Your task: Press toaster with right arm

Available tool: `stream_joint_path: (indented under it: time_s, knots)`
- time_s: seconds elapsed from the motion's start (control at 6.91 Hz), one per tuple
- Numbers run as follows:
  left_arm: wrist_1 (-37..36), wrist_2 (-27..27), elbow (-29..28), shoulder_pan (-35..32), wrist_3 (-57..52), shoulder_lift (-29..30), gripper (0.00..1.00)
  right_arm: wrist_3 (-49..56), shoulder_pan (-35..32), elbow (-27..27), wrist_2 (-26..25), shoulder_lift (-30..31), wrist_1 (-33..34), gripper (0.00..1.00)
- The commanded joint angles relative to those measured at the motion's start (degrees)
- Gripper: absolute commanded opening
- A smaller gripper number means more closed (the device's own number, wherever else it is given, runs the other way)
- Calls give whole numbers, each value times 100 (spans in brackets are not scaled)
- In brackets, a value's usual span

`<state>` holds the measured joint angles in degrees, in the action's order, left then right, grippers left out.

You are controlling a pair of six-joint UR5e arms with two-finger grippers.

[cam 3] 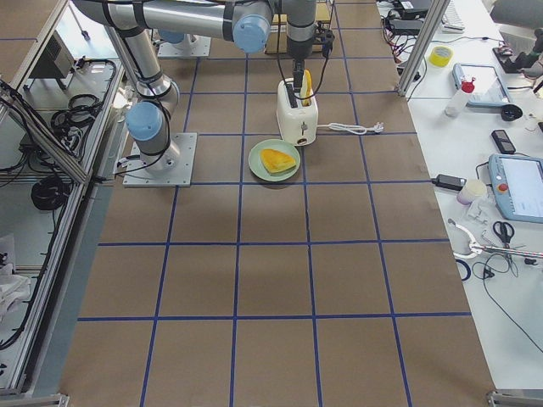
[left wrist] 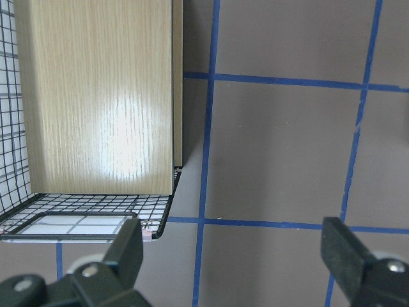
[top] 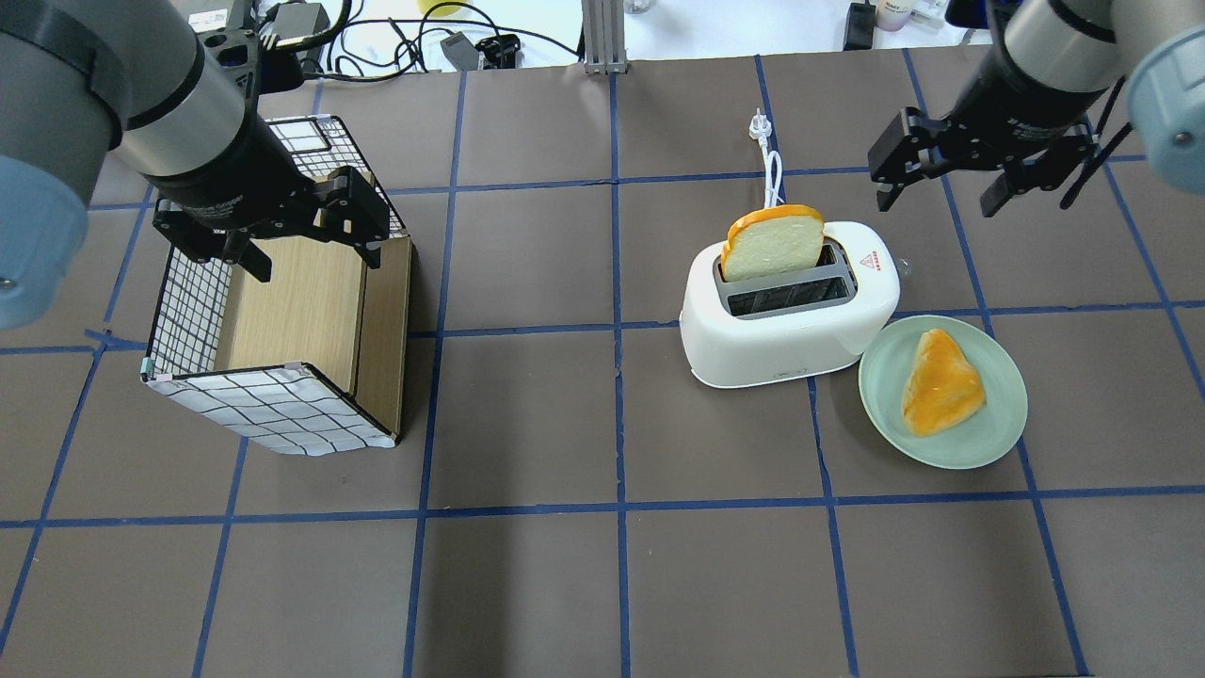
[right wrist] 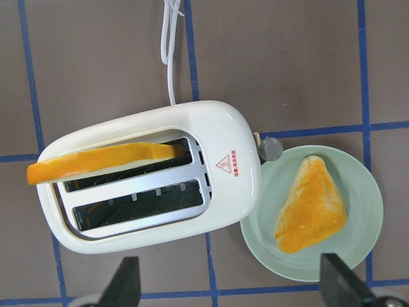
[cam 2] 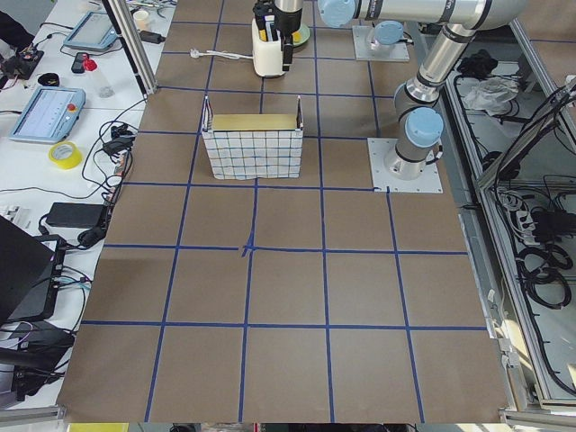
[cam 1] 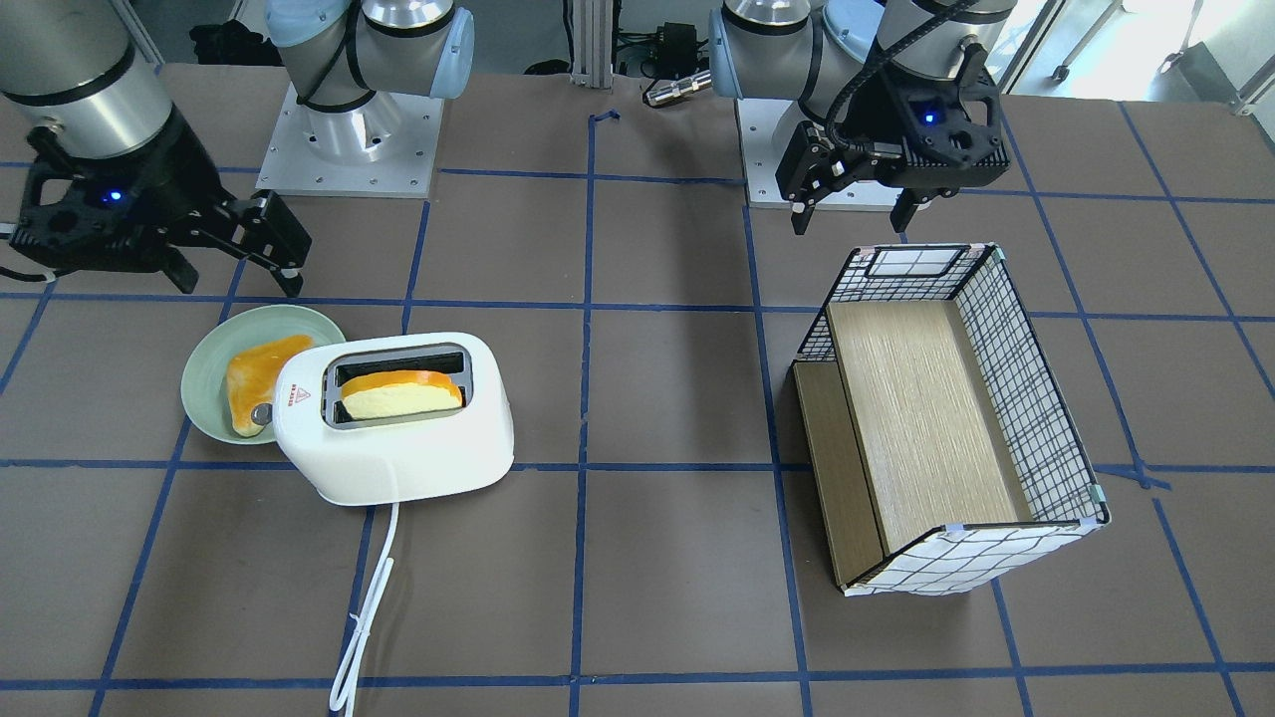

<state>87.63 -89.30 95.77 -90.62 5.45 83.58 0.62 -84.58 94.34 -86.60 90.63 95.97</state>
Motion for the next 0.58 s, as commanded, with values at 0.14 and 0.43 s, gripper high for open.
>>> stream_joint_path:
  time_s: [0.14,0.43]
  knots:
    - [0,0,3,0,0,0,100,-370,-401,-12,-418,42,-69,100]
    - [0,0,3,0,0,0,100,-370,-401,-29,-375,157,-271,100]
